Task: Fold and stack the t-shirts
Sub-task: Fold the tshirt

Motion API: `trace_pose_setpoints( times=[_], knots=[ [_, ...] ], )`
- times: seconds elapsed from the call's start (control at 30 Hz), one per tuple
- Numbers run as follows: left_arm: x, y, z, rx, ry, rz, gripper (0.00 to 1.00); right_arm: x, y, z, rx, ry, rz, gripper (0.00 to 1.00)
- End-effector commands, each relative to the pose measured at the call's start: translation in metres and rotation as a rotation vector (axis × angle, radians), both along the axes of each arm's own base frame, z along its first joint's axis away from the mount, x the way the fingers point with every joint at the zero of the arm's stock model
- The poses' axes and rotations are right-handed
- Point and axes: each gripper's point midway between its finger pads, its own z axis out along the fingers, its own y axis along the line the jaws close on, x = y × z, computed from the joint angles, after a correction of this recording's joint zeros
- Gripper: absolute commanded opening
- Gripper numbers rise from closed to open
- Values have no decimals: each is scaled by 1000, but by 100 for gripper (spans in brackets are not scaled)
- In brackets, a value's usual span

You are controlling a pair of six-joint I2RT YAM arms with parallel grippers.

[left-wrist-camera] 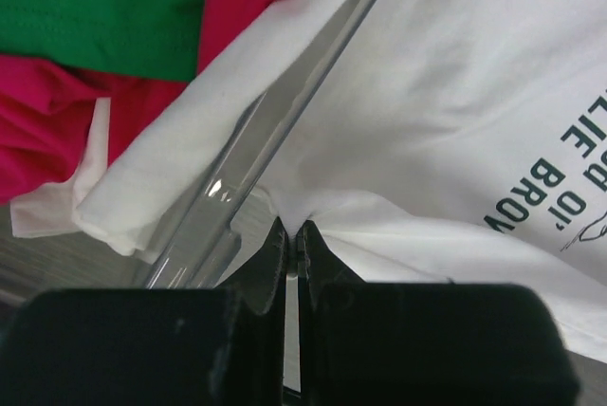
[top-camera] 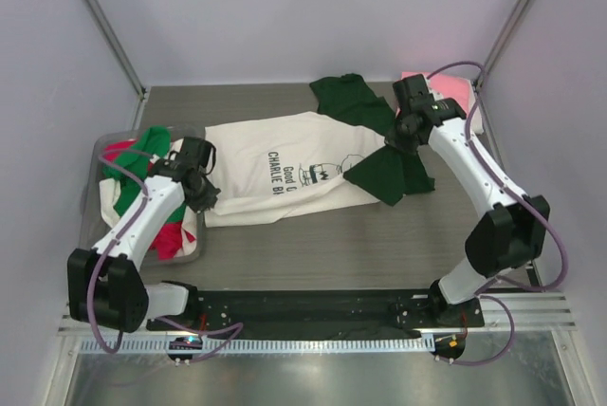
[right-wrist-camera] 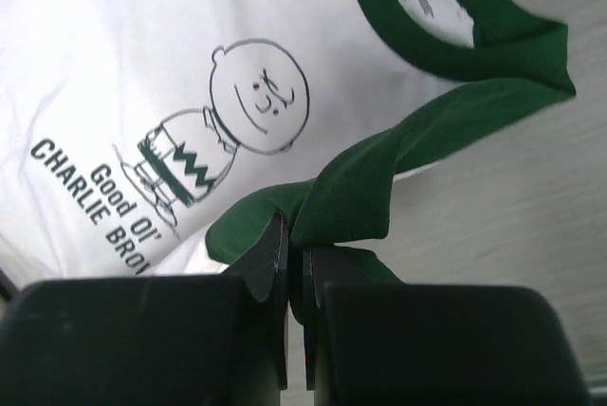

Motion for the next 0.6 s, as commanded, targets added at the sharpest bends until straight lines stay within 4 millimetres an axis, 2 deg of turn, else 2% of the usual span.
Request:
trace_pose_setpoints(
  times=[0.0,0.13,0.17,0.2,0.3,0.33,0.4,0.43,0.47,0.57],
  knots=[
    [32,5,7,7,-26,-26,0,37,-7,3,-63,-24,21,1],
    [46,13,-2,21,17,-10,0,70,-5,-12,-77,4,33,1],
    [49,18,-2,26,19,4,0,79,-3,-7,-69,-11,41,1],
    [51,21,-3,29,21,11,0,85,-3,-20,-74,18,44,1],
    [57,34,-4,44,27,40,0,101,-4,-22,-74,14,45,1],
    [61,35,-3,43,16,42,0,106,-5,-32,-79,34,42,1],
    [70,36,-6,35,22,25,0,117,-6,-33,-82,28,37,1],
    [73,35,-7,32,27,15,0,120,-7,-44,-86,53,33,1],
    [81,32,-11,26,43,4,0,127,-9,-41,-82,42,26,1],
    [93,31,-18,28,77,-14,1,140,-8,-51,-81,50,24,2]
  ],
)
